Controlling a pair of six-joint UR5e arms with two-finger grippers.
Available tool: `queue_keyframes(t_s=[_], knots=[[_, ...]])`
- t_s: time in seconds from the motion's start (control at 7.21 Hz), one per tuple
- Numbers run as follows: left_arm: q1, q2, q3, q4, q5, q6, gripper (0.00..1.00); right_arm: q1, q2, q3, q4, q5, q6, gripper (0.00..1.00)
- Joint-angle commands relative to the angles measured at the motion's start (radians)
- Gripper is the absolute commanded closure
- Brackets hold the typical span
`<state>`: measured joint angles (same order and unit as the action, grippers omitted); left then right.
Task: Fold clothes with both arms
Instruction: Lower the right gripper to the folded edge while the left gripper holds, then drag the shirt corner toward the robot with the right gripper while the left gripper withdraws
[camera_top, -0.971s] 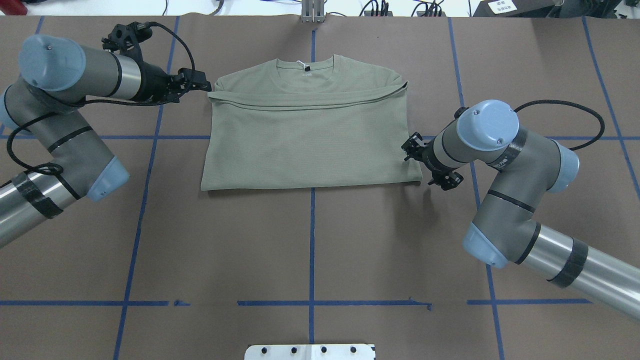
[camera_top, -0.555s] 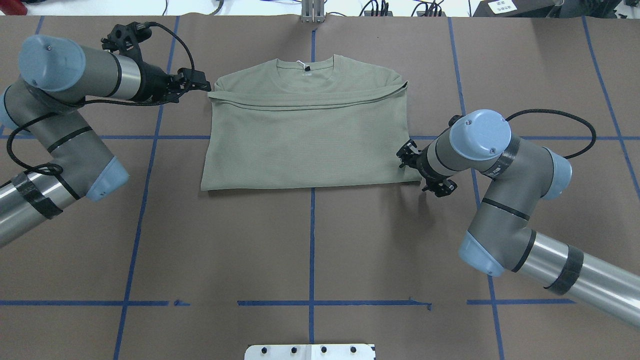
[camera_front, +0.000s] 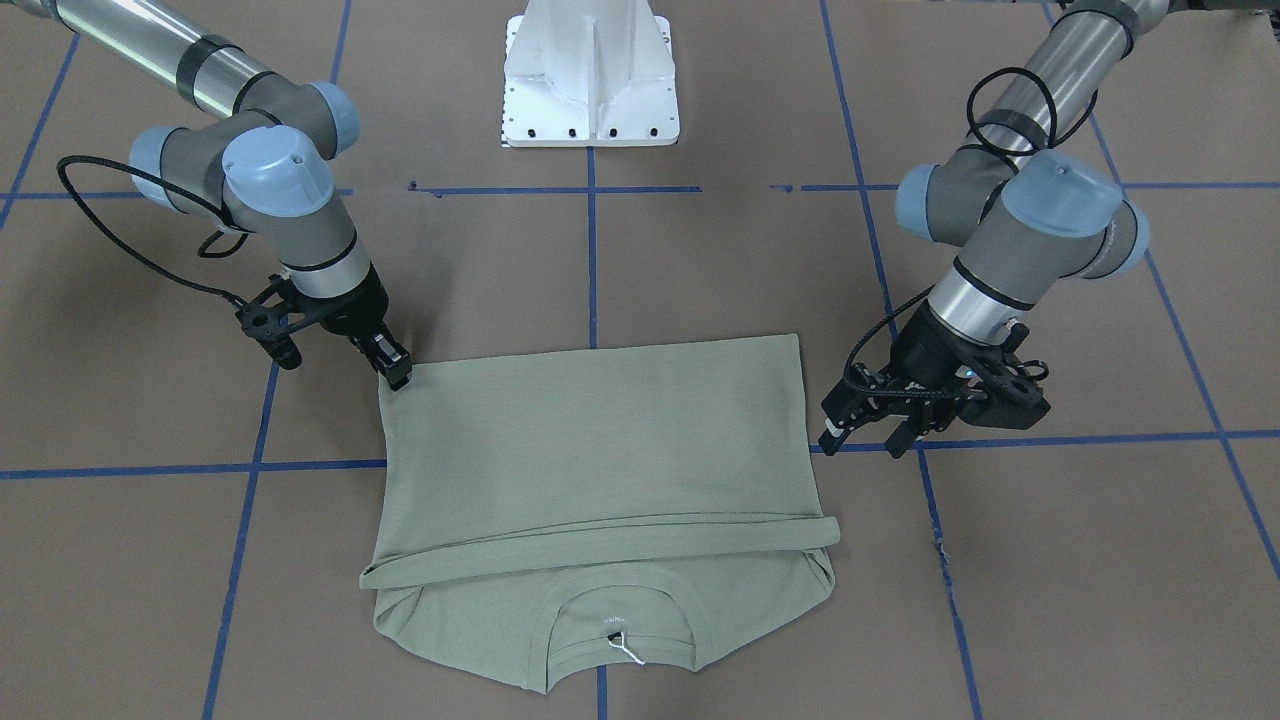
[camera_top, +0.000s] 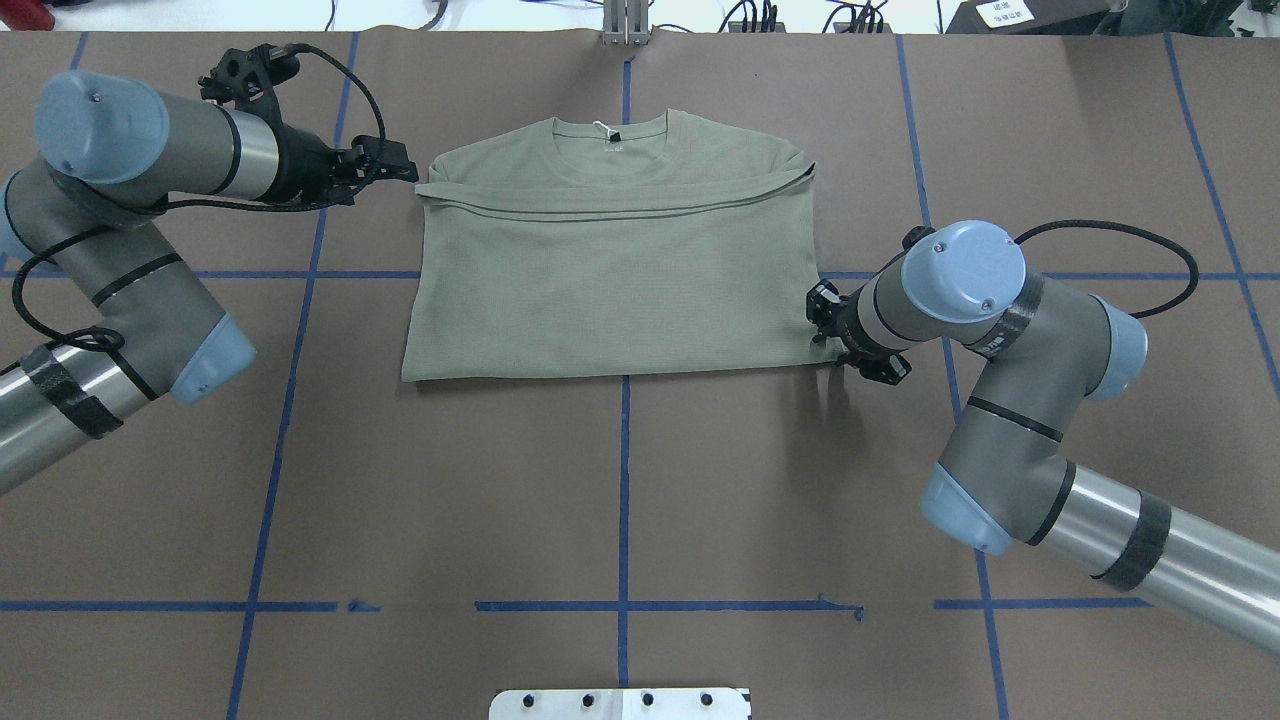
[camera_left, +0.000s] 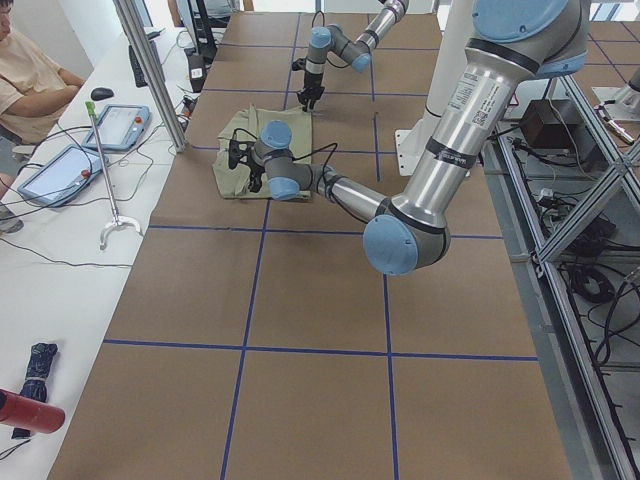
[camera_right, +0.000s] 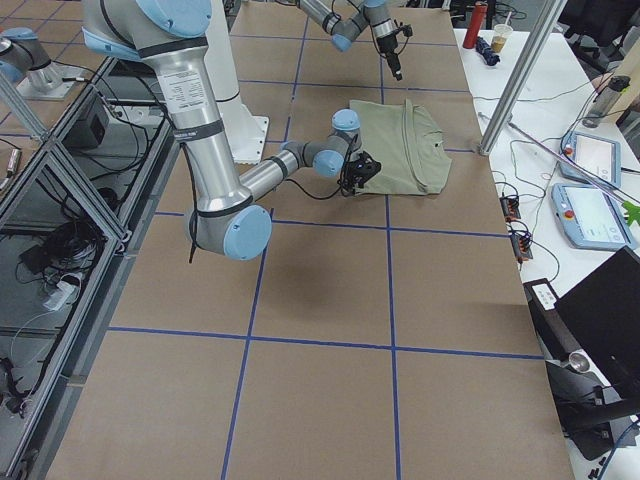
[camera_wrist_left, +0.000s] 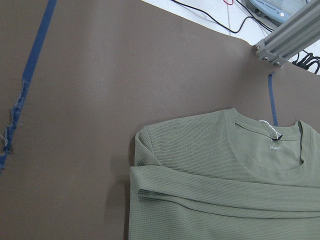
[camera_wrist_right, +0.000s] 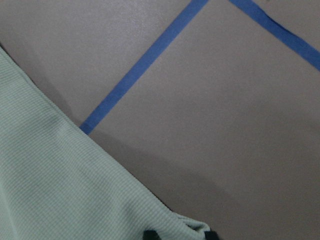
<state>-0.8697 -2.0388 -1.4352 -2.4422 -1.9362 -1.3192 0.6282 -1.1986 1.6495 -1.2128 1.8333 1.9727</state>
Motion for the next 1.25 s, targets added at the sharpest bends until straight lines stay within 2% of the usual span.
queue_keyframes(t_s=[0.0, 0.14, 0.42, 0.56, 0.83, 1.11], knots=[[0.0, 0.0, -0.001, 0.003, 0.0, 0.0, 0.01, 0.001, -0.004, 0.001, -0.001, -0.008, 0.0, 0.63], [-0.002, 0.0, -0.002, 0.003, 0.0, 0.0, 0.01, -0.001, -0.006, 0.003, -0.001, -0.011, 0.0, 1.0], [-0.003, 0.0, -0.013, 0.014, 0.0, 0.0, 0.01, 0.002, -0.012, 0.032, -0.001, -0.005, -0.002, 1.0], [-0.003, 0.002, -0.02, 0.015, 0.0, 0.0, 0.01, 0.001, -0.045, 0.093, -0.01, 0.0, -0.002, 1.0], [-0.003, 0.002, -0.025, 0.015, -0.001, -0.003, 0.01, -0.046, -0.186, 0.273, -0.024, 0.004, 0.001, 1.0], [-0.002, 0.064, -0.118, 0.017, -0.007, -0.024, 0.01, -0.173, -0.306, 0.505, -0.178, 0.023, 0.012, 1.0]])
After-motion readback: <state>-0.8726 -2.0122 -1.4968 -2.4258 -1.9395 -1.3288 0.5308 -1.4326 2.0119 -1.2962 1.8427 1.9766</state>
